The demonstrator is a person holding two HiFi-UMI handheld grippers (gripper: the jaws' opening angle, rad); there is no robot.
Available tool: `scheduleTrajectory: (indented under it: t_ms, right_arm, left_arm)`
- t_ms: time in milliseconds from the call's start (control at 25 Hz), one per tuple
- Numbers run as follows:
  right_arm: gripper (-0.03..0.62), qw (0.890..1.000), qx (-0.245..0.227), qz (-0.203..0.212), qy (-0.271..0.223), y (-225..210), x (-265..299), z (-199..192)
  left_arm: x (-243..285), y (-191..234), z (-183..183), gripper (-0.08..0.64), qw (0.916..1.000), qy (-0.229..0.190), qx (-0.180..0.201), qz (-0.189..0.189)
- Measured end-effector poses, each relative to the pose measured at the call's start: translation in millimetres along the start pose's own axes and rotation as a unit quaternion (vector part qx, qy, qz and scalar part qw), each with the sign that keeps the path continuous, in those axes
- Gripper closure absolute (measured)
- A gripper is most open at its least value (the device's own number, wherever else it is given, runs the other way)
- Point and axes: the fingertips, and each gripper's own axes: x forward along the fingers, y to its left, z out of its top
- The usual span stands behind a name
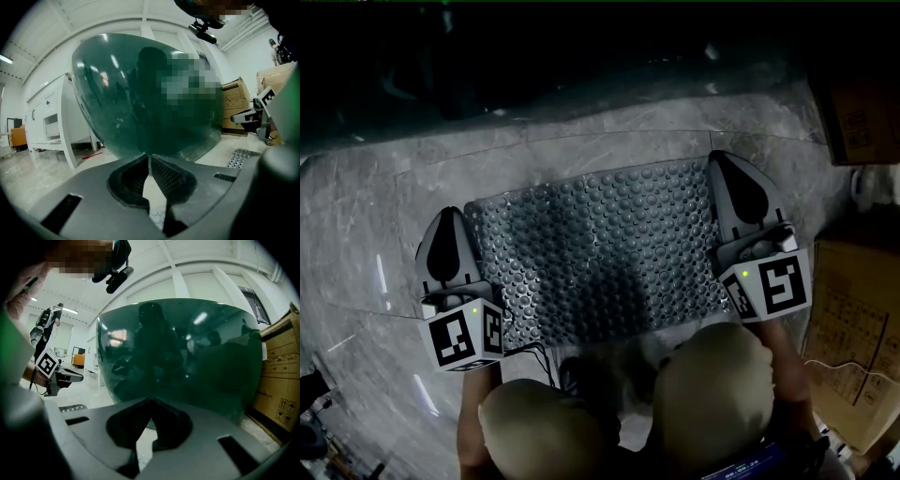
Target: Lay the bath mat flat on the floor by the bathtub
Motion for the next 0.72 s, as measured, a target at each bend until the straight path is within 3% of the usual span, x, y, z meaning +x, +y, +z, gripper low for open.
scheduleTrajectory:
  t_ms: [720]
  right_arm:
    - [0.575,1.0,-0.002,-0.003,-0.005,-2.2,-2.2,-0.1]
  left_arm:
    - [-0.4,-4.1,-2.1,0.518,1.0,0.004,0.004,-0.006]
